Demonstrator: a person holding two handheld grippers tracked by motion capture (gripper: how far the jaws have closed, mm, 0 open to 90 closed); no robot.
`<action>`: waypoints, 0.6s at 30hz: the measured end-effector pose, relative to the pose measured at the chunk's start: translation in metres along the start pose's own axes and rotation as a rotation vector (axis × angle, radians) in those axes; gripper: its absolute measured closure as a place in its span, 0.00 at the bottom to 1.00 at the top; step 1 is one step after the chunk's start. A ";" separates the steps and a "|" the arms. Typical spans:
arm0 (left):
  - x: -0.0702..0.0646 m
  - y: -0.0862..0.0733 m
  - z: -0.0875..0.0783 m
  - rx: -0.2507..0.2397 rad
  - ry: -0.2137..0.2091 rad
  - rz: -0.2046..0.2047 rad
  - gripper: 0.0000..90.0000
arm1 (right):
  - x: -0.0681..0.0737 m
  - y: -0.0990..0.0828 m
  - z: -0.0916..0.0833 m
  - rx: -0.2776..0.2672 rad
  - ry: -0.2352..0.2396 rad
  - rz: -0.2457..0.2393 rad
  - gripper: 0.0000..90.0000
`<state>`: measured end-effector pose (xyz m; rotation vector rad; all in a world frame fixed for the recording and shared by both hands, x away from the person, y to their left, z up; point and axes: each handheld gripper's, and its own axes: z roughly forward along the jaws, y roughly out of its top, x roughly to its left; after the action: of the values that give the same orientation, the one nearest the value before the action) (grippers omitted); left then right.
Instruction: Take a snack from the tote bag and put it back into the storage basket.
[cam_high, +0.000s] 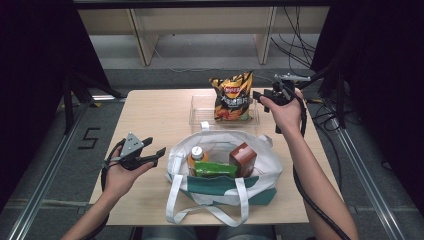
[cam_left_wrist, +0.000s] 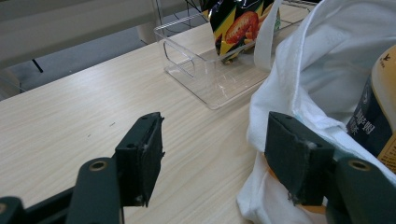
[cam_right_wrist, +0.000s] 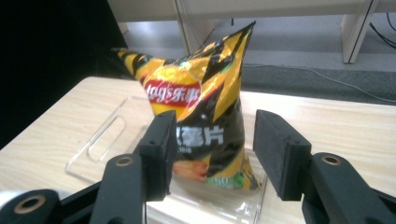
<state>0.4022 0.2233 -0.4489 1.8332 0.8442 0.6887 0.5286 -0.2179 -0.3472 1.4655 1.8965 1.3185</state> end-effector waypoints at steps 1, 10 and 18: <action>0.000 0.000 0.000 0.001 -0.001 -0.001 0.41 | 0.001 -0.002 -0.003 0.001 0.002 0.010 0.56; -0.001 0.000 0.000 0.001 0.000 -0.001 0.41 | 0.008 -0.015 -0.022 -0.007 0.027 -0.030 0.56; -0.002 0.001 0.000 0.002 -0.002 0.004 0.41 | 0.017 -0.026 -0.039 -0.008 0.050 -0.025 0.55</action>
<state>0.4011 0.2220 -0.4482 1.8375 0.8407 0.6884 0.4787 -0.2197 -0.3466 1.4125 1.9325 1.3622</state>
